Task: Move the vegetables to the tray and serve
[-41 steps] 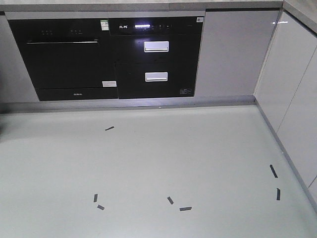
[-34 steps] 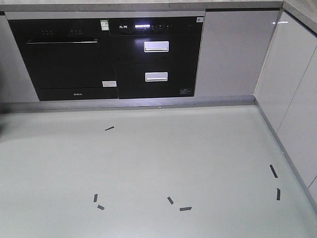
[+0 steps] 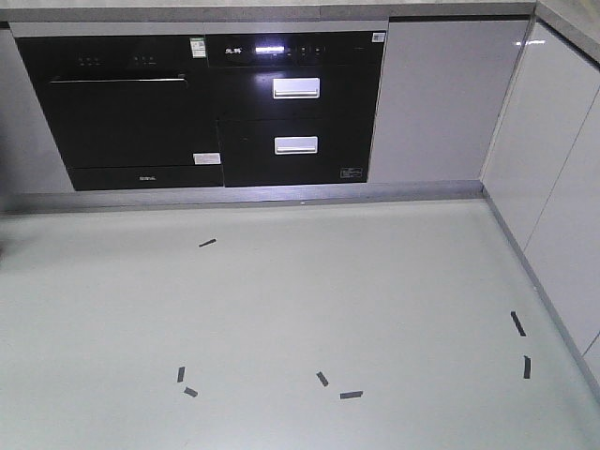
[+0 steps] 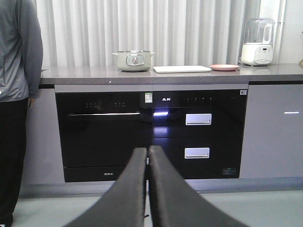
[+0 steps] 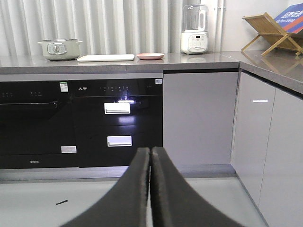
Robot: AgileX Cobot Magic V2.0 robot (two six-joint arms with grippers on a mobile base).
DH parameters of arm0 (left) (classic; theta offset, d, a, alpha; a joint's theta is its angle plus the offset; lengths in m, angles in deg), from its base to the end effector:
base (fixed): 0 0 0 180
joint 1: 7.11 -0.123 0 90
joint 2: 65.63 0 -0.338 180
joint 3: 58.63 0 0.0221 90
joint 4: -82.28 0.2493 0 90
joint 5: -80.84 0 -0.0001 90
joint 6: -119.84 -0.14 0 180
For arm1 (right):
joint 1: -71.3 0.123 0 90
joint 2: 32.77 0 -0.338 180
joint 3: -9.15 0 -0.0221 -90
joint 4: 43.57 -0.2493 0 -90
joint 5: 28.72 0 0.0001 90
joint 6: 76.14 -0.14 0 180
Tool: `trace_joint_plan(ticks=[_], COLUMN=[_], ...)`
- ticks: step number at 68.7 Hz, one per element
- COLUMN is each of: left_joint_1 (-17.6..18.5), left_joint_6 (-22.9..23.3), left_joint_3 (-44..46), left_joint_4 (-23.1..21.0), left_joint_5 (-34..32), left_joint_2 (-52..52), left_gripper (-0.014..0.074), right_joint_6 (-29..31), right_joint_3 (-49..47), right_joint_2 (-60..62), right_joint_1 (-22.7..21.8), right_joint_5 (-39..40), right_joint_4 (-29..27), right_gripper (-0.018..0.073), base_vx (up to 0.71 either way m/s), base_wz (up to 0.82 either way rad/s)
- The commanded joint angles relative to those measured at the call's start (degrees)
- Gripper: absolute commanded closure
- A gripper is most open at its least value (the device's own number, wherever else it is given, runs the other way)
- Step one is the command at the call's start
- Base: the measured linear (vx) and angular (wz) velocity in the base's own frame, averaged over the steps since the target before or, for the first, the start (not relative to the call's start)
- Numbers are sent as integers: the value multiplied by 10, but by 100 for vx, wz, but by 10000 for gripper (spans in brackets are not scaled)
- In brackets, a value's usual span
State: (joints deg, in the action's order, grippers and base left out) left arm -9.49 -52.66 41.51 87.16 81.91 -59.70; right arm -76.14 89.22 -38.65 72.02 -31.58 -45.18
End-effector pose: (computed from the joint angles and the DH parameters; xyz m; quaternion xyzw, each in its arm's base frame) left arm 0.0506 0.0023 0.2058 -0.0306 0.6868 -0.0010 0.7262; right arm 0.0509 0.0008 0.2001 0.0049 0.6997 0.0150 0.7143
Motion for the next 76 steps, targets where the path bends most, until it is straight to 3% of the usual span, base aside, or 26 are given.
trace_joint_plan(ticks=[1, 76], left_joint_1=[4, 4], left_joint_6=[1, 1], left_joint_3=[-6, -6], left_joint_4=[-2, -2], left_joint_5=[-44, -44], left_joint_2=[-9, -9], left_gripper=[603, 603], right_joint_6=[0, 0], right_joint_3=[4, 4], right_joint_2=[0, 0], right_joint_1=[-1, -1], right_joint_5=[43, 43], right_joint_4=[2, 2], right_gripper=[564, 564], base_vx=[0, 1], base_wz=[0, 0])
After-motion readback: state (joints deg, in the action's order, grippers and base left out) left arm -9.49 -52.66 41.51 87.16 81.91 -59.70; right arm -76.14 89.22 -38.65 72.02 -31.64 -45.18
